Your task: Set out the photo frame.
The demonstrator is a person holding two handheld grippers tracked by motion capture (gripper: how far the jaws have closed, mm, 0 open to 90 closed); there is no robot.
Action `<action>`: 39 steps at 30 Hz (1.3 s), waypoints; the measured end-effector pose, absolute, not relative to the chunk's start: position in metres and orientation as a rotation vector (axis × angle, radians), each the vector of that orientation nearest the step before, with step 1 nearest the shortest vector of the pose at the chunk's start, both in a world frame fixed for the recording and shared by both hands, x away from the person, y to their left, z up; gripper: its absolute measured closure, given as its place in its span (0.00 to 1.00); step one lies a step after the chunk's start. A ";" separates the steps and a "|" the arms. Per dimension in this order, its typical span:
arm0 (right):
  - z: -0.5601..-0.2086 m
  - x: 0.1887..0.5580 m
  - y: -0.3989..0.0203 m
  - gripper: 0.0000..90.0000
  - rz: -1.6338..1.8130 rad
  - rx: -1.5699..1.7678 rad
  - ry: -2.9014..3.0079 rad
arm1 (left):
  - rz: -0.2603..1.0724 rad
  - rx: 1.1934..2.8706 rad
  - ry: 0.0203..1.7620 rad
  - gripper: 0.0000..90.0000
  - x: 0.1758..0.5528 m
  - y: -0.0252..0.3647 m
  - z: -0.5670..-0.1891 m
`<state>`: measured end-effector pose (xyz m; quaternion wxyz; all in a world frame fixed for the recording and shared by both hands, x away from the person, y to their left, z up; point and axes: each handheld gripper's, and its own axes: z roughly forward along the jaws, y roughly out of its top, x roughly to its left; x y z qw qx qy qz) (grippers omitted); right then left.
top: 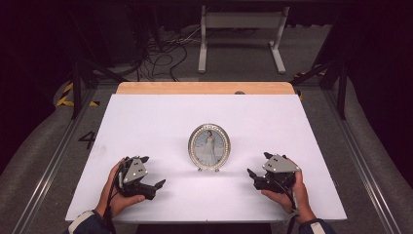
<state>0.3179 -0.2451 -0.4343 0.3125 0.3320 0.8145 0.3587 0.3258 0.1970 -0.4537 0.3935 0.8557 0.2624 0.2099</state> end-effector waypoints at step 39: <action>-0.449 0.299 -0.278 0.21 0.908 0.965 2.101 | 0.552 2.140 0.773 0.07 0.299 0.264 -0.465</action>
